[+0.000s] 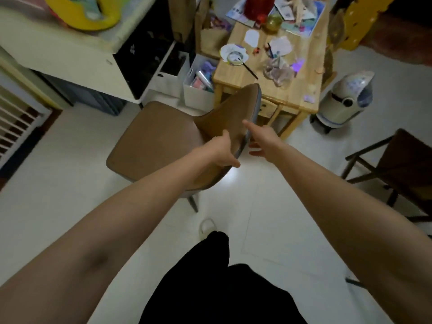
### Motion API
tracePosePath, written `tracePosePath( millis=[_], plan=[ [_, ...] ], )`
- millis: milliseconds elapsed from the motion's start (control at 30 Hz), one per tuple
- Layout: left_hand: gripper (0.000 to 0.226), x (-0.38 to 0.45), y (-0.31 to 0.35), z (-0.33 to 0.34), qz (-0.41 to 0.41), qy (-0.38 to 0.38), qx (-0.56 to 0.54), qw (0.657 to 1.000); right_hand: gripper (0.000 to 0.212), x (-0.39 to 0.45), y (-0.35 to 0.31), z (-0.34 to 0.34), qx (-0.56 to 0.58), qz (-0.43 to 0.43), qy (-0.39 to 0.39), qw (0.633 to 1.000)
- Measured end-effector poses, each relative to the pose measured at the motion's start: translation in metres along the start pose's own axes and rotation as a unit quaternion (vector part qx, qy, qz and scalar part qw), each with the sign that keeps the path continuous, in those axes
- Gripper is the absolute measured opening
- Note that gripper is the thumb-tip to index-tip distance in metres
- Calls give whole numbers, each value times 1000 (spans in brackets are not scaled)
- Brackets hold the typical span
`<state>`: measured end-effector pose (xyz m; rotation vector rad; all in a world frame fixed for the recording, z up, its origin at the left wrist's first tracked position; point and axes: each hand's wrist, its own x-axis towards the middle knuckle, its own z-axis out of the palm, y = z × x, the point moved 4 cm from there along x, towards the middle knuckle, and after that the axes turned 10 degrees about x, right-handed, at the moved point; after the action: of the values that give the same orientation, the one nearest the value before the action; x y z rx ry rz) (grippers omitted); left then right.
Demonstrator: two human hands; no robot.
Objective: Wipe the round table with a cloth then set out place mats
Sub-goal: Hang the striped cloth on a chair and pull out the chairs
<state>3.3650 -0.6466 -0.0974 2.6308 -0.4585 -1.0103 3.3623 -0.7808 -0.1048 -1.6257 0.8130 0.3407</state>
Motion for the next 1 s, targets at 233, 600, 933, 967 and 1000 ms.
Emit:
tracePosePath(
  millis=[233,600,933,967,1000],
  plan=[
    [17,35,30,-11,-74,-37,5,997,35,77,-39,-2,-5,57,-22,998],
    [14,40,44,-13,-342,4,-49,938,33,114,-35,21,6,149,-246,958],
    [24,41,95,0,-457,19,-53,888,51,128,-29,-4,-34,165,-300,939],
    [24,37,99,2,-461,19,-53,886,52,122,-26,-9,-29,165,-298,940],
    [23,29,101,4,-471,22,-58,880,52,115,-24,-12,-29,163,-302,939]
  ],
)
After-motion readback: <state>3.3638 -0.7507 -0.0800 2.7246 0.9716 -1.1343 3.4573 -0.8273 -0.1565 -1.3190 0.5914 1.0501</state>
